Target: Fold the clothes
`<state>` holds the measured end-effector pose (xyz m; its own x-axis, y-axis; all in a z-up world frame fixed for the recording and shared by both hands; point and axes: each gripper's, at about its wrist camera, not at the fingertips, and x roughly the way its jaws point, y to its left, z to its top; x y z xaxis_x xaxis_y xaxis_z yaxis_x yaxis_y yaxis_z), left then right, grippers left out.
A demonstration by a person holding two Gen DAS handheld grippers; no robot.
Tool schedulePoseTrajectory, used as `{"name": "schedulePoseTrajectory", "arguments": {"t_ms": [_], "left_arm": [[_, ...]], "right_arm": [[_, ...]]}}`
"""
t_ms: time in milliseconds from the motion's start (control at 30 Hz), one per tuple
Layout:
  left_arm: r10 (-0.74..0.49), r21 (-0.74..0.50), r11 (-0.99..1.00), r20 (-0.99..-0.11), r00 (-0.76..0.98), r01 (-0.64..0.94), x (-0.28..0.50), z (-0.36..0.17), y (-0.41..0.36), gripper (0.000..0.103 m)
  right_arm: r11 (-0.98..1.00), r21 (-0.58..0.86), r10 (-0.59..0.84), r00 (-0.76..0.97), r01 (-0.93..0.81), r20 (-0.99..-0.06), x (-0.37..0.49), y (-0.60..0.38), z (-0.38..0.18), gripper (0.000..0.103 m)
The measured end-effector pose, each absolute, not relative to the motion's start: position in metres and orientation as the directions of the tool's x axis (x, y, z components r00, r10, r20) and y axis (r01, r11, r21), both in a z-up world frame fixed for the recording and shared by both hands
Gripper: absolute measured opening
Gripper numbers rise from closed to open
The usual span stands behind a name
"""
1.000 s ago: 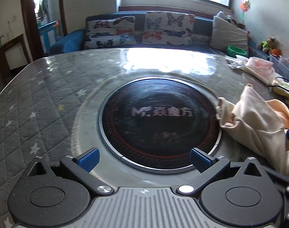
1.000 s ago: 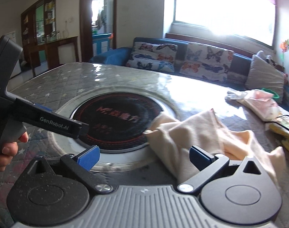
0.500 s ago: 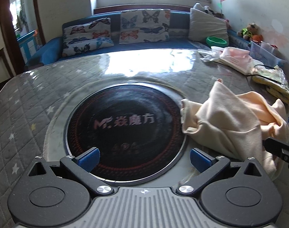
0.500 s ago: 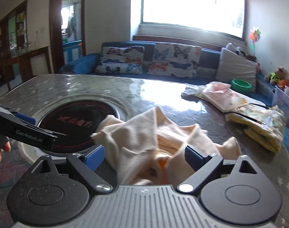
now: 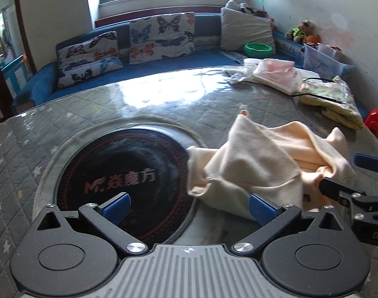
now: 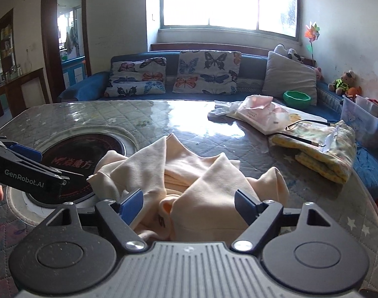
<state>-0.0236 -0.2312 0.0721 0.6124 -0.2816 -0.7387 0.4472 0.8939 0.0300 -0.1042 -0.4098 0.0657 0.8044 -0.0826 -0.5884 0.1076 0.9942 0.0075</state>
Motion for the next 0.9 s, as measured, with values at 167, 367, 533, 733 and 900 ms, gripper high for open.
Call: {"name": "schedulePoseTrajectory", "arguments": {"t_ms": [167,367,533,733,900], "left_arm": [[-0.303,0.021,0.881,-0.742,0.598,0.472,-0.022,0.075,-0.248,0.103],[-0.327,0.011,0.863,-0.749,0.576,0.504,-0.027,0.072,-0.263,0.103],[-0.342,0.018,0.844,-0.752,0.564,0.536,-0.035,0.068,-0.27,0.103],[-0.344,0.013,0.85,-0.743,0.574,0.527,-0.029,0.073,-0.276,0.103],[-0.337,-0.017,0.873,-0.744,0.577,0.488,-0.011,0.083,-0.283,0.103]], "right_arm": [[0.992,0.015,-0.092,0.798,0.126,-0.596,-0.108,-0.417,0.063,0.08],[0.99,0.016,-0.102,0.797,0.14,-0.596,-0.116,-0.421,0.062,0.078],[0.988,0.006,-0.122,0.792,0.157,-0.598,-0.122,-0.423,0.059,0.075],[0.986,0.006,-0.132,0.801,0.167,-0.585,-0.125,-0.427,0.064,0.072],[0.985,0.015,-0.134,0.808,0.174,-0.573,-0.118,-0.432,0.071,0.069]]}}
